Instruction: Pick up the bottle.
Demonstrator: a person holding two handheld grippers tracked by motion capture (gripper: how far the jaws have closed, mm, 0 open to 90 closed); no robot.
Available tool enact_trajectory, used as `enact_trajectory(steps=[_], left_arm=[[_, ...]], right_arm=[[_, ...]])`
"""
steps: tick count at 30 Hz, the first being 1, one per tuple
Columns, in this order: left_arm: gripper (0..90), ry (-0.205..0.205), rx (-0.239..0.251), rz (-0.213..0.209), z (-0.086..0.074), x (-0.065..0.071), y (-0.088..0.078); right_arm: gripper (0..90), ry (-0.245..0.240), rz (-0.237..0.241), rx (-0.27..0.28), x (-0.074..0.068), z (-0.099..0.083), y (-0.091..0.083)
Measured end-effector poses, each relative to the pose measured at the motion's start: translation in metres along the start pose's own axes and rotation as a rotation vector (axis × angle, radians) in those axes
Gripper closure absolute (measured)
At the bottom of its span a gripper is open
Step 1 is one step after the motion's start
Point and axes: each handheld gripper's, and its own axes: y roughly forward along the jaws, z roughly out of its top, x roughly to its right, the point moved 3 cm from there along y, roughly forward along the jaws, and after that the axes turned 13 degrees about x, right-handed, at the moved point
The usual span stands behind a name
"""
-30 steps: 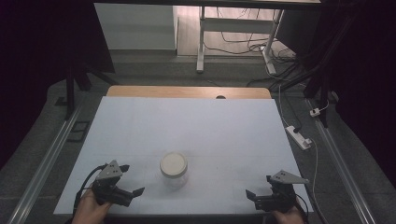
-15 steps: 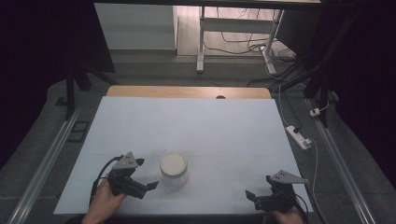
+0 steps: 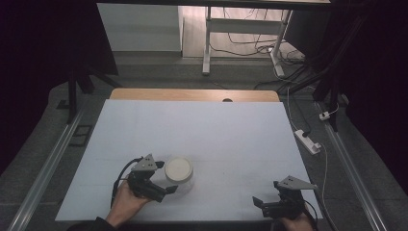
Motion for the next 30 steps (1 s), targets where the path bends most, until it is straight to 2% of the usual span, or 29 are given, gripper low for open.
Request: enact_trajectory(steps=[4, 9, 14, 17, 20, 24, 30], left_arm=[[0.0, 0.031, -0.038, 0.009, -0.004, 0.001, 0.017], [0.0, 0.039, -0.037, 0.011, -0.007, 0.0, 0.027], [0.0, 0.047, -0.025, 0.013, -0.008, 0.0, 0.032], [0.1, 0.063, -0.033, 0.017, -0.011, 0.002, 0.035], [4.0, 0.088, -0.036, 0.042, -0.013, 0.003, 0.037], [6.9, 0.109, -0.027, 0.042, -0.012, 0.004, 0.037], [7.4, 0.112, -0.02, 0.041, -0.013, 0.004, 0.037]], right_arm=[[0.0, 0.001, 0.003, 0.0, 0.0, 0.0, 0.0], [0.0, -0.002, 0.005, -0.001, 0.0, 0.0, 0.0], [0.0, -0.005, 0.007, -0.002, 0.0, 0.0, 0.0], [0.0, -0.008, 0.007, -0.002, 0.0, 0.0, 0.0], [0.0, -0.009, 0.009, -0.002, -0.001, 0.0, 0.0], [0.0, -0.011, 0.009, -0.002, -0.001, 0.0, 0.0], [0.0, -0.014, 0.01, -0.004, -0.001, 0.0, 0.0]])
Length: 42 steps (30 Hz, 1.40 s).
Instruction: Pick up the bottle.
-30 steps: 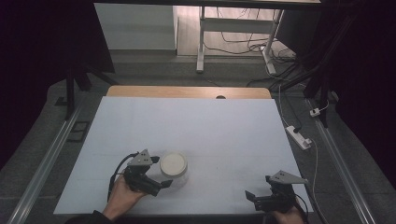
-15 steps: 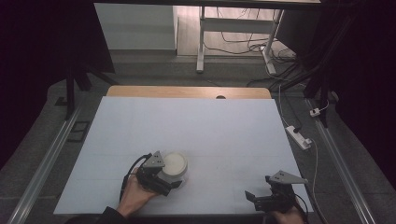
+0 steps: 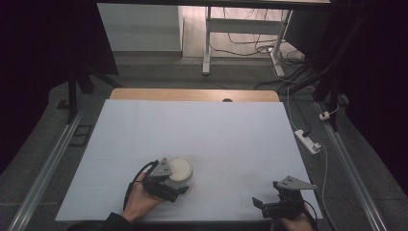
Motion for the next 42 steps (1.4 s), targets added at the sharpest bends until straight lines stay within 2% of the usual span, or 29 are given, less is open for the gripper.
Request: enact_trajectory(steps=[11, 20, 23, 27, 35, 42], left_arm=[[7.8, -0.006, -0.022, 0.022, 0.003, 0.002, 0.0], [7.8, -0.016, -0.027, -0.003, 0.01, 0.002, -0.004], [7.8, -0.007, -0.034, 0.002, 0.015, 0.0, -0.005], [7.8, -0.009, -0.036, -0.013, 0.022, -0.001, -0.005], [7.8, 0.022, -0.048, -0.031, 0.04, 0.0, 0.0], [7.8, 0.029, -0.031, -0.061, 0.052, 0.002, 0.002]], right_arm=[[0.0, -0.004, 0.002, -0.002, 0.0, 0.0, 0.0], [0.0, -0.004, 0.004, -0.005, 0.0, 0.0, 0.0], [0.0, -0.003, 0.004, -0.005, 0.0, 0.0, 0.001], [0.0, -0.002, 0.004, -0.005, 0.0, 0.0, 0.0], [0.0, -0.002, 0.006, -0.004, 0.0, 0.0, 0.0], [0.0, 0.0, 0.006, -0.002, 0.0, 0.0, 0.0]])
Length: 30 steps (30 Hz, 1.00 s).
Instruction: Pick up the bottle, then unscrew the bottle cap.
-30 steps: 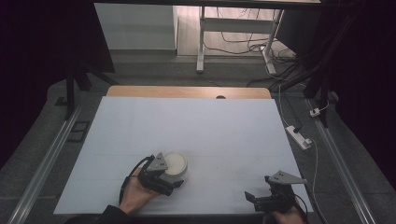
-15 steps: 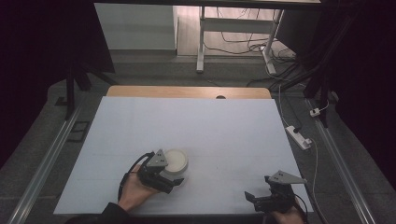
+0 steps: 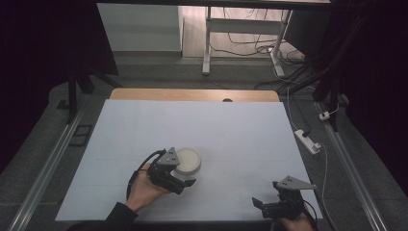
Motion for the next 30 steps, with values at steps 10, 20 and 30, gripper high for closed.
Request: enact_trajectory(steps=[10, 20, 30], left_arm=[[7.8, -0.006, 0.021, -0.008, 0.0057, 0.002, -0.003], [7.8, -0.016, 0.013, -0.018, 0.0008, 0.0039, -0.0039], [7.8, -0.019, 0.024, -0.023, -0.0021, 0.0044, -0.0096]], right_arm=[[0.0, 0.0, 0.001, 0.0, 0.0, 0.0, 0.0], [0.0, -0.007, -0.001, 0.005, -0.0005, 0.0002, -0.0008], [0.0, 0.017, 0.023, 0.034, -0.0017, 0.0034, -0.0017]])
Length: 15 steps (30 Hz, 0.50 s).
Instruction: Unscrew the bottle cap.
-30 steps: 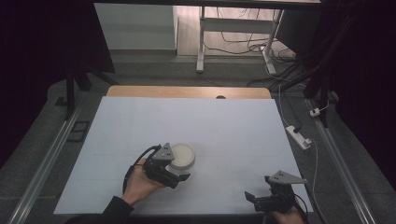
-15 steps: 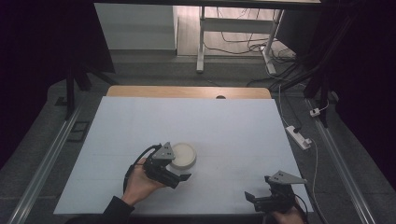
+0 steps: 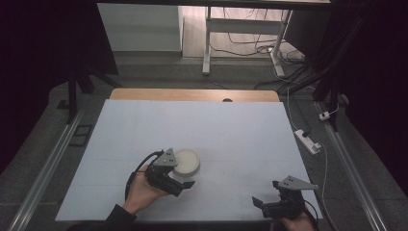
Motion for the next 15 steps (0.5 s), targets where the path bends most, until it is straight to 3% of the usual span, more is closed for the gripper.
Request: enact_trajectory(steps=[15], left_arm=[[7.8, -0.008, 0.021, -0.006, 0.0, 0.0, -0.003]], right_arm=[[0.0, -0.076, 0.124, 0.058, -0.031, 0.024, 0.01]])
